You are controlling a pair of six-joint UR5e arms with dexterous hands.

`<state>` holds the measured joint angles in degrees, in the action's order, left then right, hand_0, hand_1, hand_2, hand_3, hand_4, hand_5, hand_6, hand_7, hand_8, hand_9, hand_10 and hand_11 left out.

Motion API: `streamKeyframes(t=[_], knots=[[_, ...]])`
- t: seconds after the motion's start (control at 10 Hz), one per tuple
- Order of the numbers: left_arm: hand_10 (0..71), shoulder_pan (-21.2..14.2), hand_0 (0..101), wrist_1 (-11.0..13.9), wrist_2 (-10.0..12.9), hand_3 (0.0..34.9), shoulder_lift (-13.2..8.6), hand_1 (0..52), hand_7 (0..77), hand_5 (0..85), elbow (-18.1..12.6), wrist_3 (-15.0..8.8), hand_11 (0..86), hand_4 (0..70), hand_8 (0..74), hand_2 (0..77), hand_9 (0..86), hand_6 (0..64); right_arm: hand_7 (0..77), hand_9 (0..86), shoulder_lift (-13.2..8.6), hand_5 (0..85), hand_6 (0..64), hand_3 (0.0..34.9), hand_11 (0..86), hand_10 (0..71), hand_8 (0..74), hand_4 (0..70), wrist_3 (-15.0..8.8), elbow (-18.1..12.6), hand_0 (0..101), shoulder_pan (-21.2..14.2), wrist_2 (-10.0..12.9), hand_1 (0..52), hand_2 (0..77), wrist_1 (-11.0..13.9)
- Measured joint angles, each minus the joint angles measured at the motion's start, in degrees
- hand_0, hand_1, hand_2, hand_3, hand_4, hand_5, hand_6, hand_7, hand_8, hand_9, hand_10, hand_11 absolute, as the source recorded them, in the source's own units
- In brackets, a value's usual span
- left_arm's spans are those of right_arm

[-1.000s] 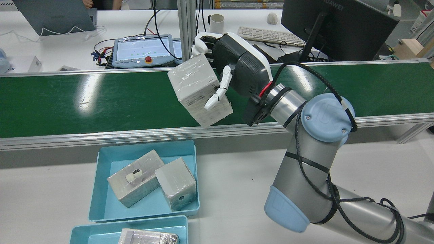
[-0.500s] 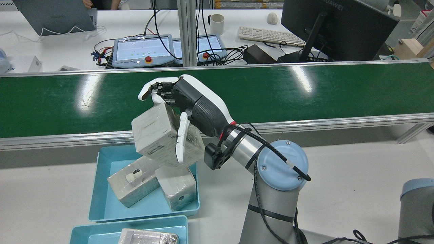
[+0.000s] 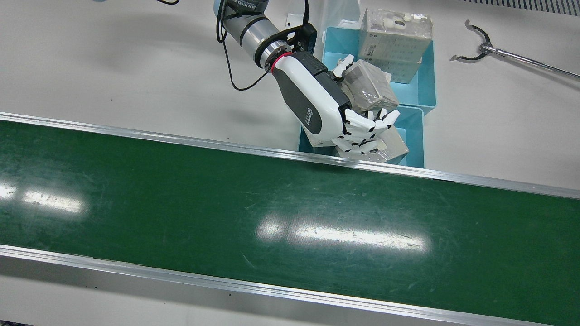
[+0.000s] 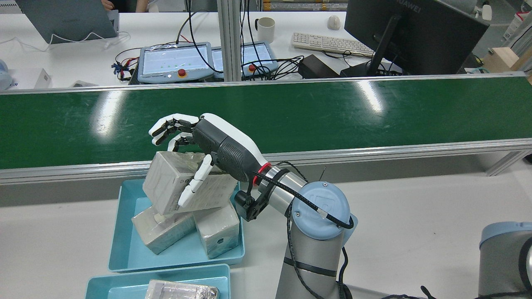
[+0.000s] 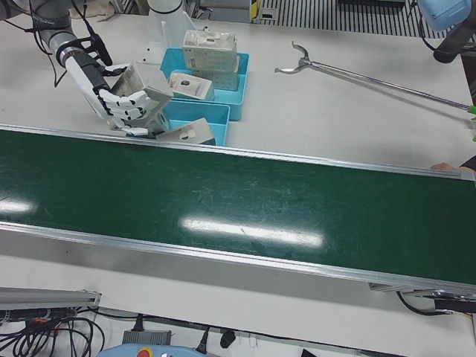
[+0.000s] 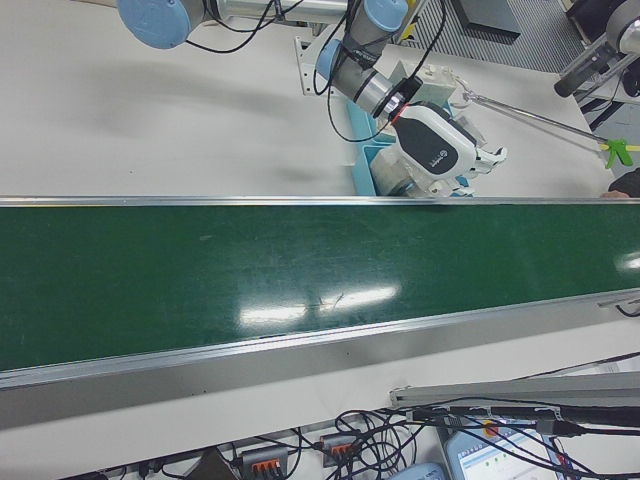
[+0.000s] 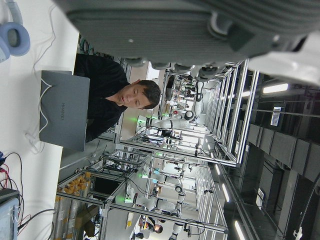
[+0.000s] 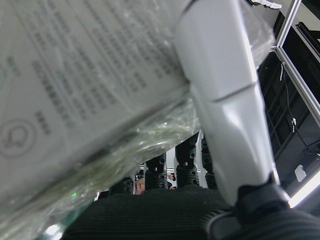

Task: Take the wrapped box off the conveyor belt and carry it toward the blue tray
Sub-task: 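Lift the wrapped box off the belt and swing it over the blue tray, then open the right hand, releasing the box onto the blue tray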

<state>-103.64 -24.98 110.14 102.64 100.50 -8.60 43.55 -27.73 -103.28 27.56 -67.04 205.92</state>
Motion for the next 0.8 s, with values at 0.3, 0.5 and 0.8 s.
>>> streamKeyframes(t=[0.3,0.5,0.8], knots=[[0.0,0.0,0,0.0,0.0,0.0,0.0,0.0,0.5,1.1,0.0,0.0,0.0,0.0,0.0,1.1,0.0,0.0,27.3,41.5,1.2,37.1,1.1,22.9,1.6,0.0,18.0,13.6,0.0,-3.4,53,0.0,-0.3,21.8,17.5,0.4],[0.5,0.0,0,0.0,0.0,0.0,0.0,0.0,0.0,1.1,0.0,0.0,0.0,0.0,0.0,0.5,0.0,0.5,27.8,21.3,3.2,37.1,5.5,28.7,1.6,0.0,0.0,13.6,0.0,-6.7,48,0.0,-0.3,14.7,14.2,0.6],[0.5,0.0,0,0.0,0.0,0.0,0.0,0.0,0.0,1.1,0.0,0.0,0.0,0.0,0.0,0.5,0.0,0.5,28.9,1.6,5.9,37.1,4.4,30.2,1.6,0.0,0.0,12.5,0.1,-11.3,48,0.6,-0.3,13.1,17.5,2.0]])
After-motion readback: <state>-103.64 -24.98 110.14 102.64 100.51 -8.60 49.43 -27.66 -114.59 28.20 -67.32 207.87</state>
